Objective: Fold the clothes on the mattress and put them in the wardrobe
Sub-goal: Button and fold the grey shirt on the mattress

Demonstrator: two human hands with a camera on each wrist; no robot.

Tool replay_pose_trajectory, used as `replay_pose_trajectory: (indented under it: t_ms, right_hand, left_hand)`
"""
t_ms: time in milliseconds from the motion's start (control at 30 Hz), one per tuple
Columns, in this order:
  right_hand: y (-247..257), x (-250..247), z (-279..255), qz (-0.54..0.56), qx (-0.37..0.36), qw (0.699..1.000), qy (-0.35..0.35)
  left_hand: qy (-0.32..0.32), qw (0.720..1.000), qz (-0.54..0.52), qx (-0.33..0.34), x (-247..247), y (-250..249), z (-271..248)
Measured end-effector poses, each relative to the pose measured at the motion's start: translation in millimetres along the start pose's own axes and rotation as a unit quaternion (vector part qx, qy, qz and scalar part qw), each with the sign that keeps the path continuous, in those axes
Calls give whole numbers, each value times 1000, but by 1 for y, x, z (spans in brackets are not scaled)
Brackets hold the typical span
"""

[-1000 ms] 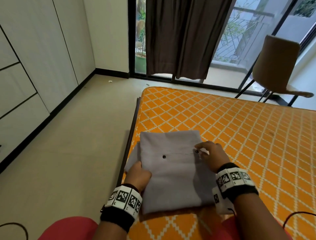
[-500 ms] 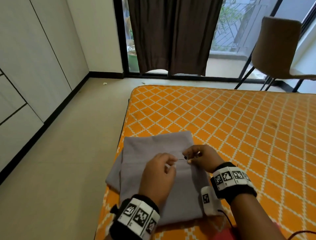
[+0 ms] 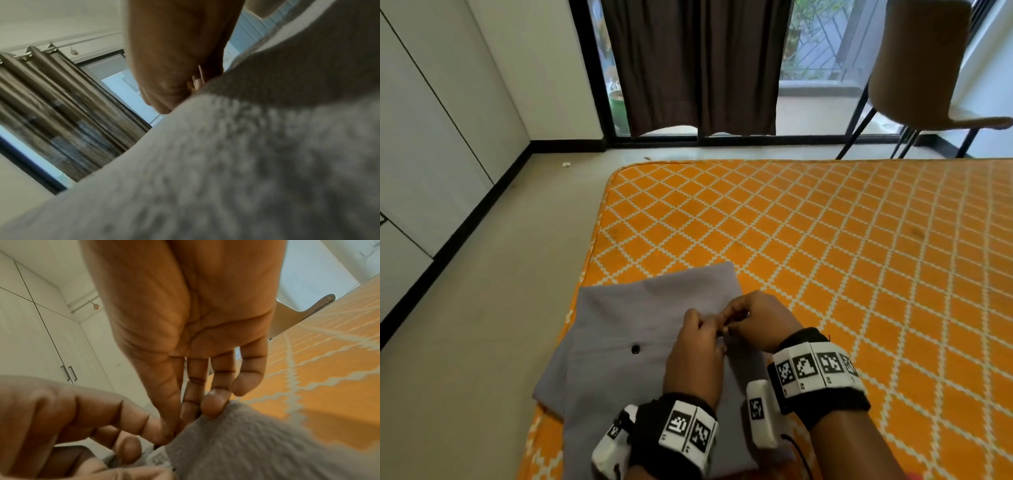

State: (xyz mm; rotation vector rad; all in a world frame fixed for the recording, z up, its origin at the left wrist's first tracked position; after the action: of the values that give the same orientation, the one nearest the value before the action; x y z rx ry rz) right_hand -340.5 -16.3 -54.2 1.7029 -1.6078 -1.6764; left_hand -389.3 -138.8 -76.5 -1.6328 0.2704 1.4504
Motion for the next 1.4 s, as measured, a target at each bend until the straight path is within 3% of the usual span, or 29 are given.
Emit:
replay_pose_trajectory:
  t_ms: [467, 633, 1133, 1400]
  right_hand:
    - [1, 6, 3, -13, -1, 1000, -4]
    - [2, 10, 6, -47, 11, 999, 3]
    - [3, 11, 8, 19, 17, 1000, 10]
    - [2, 10, 7, 21, 29, 999, 12]
  left_hand:
    - [-75, 992, -84, -52, 2, 11, -11]
    - [-66, 996, -51, -44, 1, 8, -13]
    - [-128, 991, 9, -35, 4, 6, -15]
    - [-122, 991, -4, -53, 5, 11, -14]
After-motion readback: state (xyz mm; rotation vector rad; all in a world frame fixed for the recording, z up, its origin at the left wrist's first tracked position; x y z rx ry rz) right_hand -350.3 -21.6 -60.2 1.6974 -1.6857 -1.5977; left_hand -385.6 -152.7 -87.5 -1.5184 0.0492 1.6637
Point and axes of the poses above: each hand's wrist, its own z-axis towards the middle knuckle, its own x-axis out of the palm, y = z × x, the point moved 4 cm from there along z, towards the middle knuckle, and after that the axes turned 12 degrees about z, right-handed, at the moved point
